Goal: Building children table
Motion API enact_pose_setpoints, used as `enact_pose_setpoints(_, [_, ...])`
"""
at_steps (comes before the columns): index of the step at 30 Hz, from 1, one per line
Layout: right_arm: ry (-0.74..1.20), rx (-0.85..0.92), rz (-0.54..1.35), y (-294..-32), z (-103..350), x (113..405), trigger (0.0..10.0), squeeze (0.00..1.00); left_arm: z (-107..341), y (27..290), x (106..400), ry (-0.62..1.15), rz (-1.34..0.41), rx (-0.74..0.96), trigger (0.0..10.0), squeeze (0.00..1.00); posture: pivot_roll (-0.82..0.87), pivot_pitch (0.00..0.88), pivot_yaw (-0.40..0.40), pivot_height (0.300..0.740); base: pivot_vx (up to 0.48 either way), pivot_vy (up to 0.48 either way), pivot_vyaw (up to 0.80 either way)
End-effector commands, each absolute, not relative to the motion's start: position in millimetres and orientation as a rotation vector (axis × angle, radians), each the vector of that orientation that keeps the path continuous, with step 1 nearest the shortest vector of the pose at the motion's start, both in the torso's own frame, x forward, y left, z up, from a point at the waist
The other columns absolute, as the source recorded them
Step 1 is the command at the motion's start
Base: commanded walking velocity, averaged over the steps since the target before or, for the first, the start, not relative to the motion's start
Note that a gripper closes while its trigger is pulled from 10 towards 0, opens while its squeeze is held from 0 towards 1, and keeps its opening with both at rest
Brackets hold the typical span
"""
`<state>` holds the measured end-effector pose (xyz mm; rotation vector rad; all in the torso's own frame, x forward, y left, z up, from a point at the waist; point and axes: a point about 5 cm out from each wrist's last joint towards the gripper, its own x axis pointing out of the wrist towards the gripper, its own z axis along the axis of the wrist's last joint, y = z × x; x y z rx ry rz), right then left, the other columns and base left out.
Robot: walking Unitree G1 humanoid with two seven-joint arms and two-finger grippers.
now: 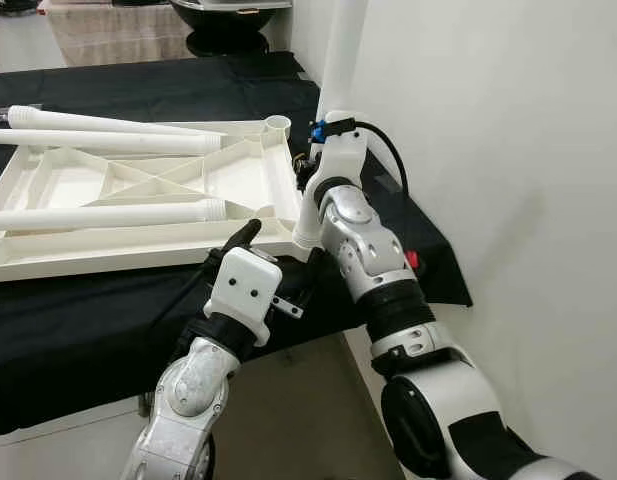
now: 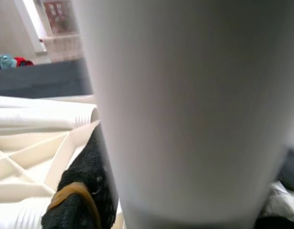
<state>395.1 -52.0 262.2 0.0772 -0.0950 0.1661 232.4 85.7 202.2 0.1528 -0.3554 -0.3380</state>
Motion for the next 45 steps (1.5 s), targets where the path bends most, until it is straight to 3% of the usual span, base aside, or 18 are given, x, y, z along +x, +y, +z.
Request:
enact_pose_setpoints(1, [-0.126, 0.071, 0.192, -60, 273, 399, 10.0, 0.00, 197, 84, 232, -0.332, -0.341, 0.163, 10.0, 0.00, 0.06, 0.130, -0.110, 0.740, 0.000, 0.000, 0.00])
enact_pose_setpoints(3, [-0.106, 0.097, 0.268, -60, 274, 400, 10.0, 0.00, 198, 85, 232, -0.334, -0.340, 0.164, 10.0, 0.00, 0.06, 0.130, -0.109, 0.740, 0.000, 0.000, 0.00])
enact_pose_setpoints(5, [-0.037, 0.156, 0.535, -55, 271, 397, 10.0, 0.00, 199, 86, 233, -0.337, -0.335, 0.166, 10.0, 0.00, 0.06, 0.130, -0.109, 0.740, 0.000, 0.000, 0.00])
enact_pose_setpoints(6, [-0.037, 0.156, 0.535, -55, 271, 397, 10.0, 0.00, 199, 86, 233, -0.337, -0.335, 0.166, 10.0, 0.00, 0.06, 0.130, -0.109, 0.740, 0.000, 0.000, 0.00])
enact_pose_setpoints(9, [-0.061, 0.062, 0.960, -56, 264, 377, 10.0, 0.00, 198, 87, 234, -0.338, -0.332, 0.167, 10.0, 0.00, 0.06, 0.125, -0.105, 0.740, 0.000, 0.000, 0.00])
enact_pose_setpoints(13, [-0.091, 0.068, 1.218, -65, 256, 359, 10.0, 0.00, 197, 86, 233, -0.340, -0.336, 0.166, 10.0, 0.00, 0.06, 0.095, -0.105, 0.740, 0.000, 0.000, 0.00])
enact_pose_setpoints(24, [-0.090, 0.132, 1.223, -72, 249, 370, 10.0, 0.00, 192, 74, 225, -0.330, -0.381, 0.149, 10.0, 0.00, 0.07, 0.063, -0.117, 0.740, 0.000, 0.000, 0.00])
enact_pose_setpoints(25, [-0.099, 0.169, 1.222, -72, 251, 371, 0.0, 0.00, 192, 74, 225, -0.332, -0.378, 0.148, 10.0, 0.00, 0.06, 0.064, -0.118, 0.740, 0.000, 0.000, 0.00])
enact_pose_setpoints(30, [-0.102, 0.224, 1.389, -69, 247, 356, 0.0, 0.00, 193, 77, 227, -0.335, -0.361, 0.151, 10.0, 0.00, 0.06, 0.066, -0.120, 0.740, 0.000, 0.000, 0.00])
enact_pose_setpoints(32, [-0.102, 0.224, 1.389, -69, 247, 356, 0.0, 0.00, 193, 77, 227, -0.335, -0.361, 0.151, 10.0, 0.00, 0.06, 0.066, -0.120, 0.740, 0.000, 0.000, 0.00])
enact_pose_setpoints(33, [-0.078, 0.163, 1.130, -67, 243, 375, 0.0, 0.00, 193, 77, 227, -0.337, -0.356, 0.153, 10.0, 0.00, 0.06, 0.066, -0.121, 0.740, 0.000, 0.000, 0.00])
enact_pose_setpoints(36, [-0.062, 0.140, 0.987, -66, 242, 385, 0.0, 0.00, 194, 78, 227, -0.338, -0.354, 0.153, 10.0, 0.00, 0.06, 0.066, -0.121, 0.740, 0.000, 0.000, 0.00])
enact_pose_setpoints(37, [-0.029, 0.112, 0.822, -70, 239, 394, 0.0, 0.00, 194, 78, 228, -0.340, -0.350, 0.154, 10.0, 0.00, 0.06, 0.067, -0.122, 0.740, 0.000, 0.000, 0.00])
enact_pose_setpoints(40, [-0.008, 0.097, 0.728, -72, 237, 399, 0.0, 0.00, 194, 79, 228, -0.341, -0.347, 0.155, 10.0, 0.00, 0.06, 0.067, -0.122, 0.740, 0.000, 0.000, 0.00])
enact_pose_setpoints(41, [0.027, 0.083, 0.593, -80, 233, 405, 0.0, 0.00, 194, 79, 228, -0.342, -0.345, 0.156, 10.0, 0.00, 0.06, 0.067, -0.120, 0.740, 0.000, 0.000, 0.00])
enact_pose_setpoints(43, [0.027, 0.083, 0.593, -80, 233, 405, 0.0, 0.00, 194, 79, 228, -0.342, -0.345, 0.156, 10.0, 0.00, 0.06, 0.067, -0.120, 0.740, 0.000, 0.000, 0.00])
enact_pose_setpoints(44, [0.074, 0.085, 0.304, -98, 226, 411, 0.0, 0.00, 194, 81, 229, -0.341, -0.339, 0.160, 10.0, 0.00, 0.06, 0.076, -0.117, 0.740, 0.000, 0.000, 0.00])
enact_pose_setpoints(45, [0.074, 0.085, 0.304, -98, 226, 411, 0.0, 0.00, 194, 81, 229, -0.341, -0.339, 0.160, 10.0, 0.00, 0.06, 0.076, -0.117, 0.740, 0.000, 0.000, 0.00])
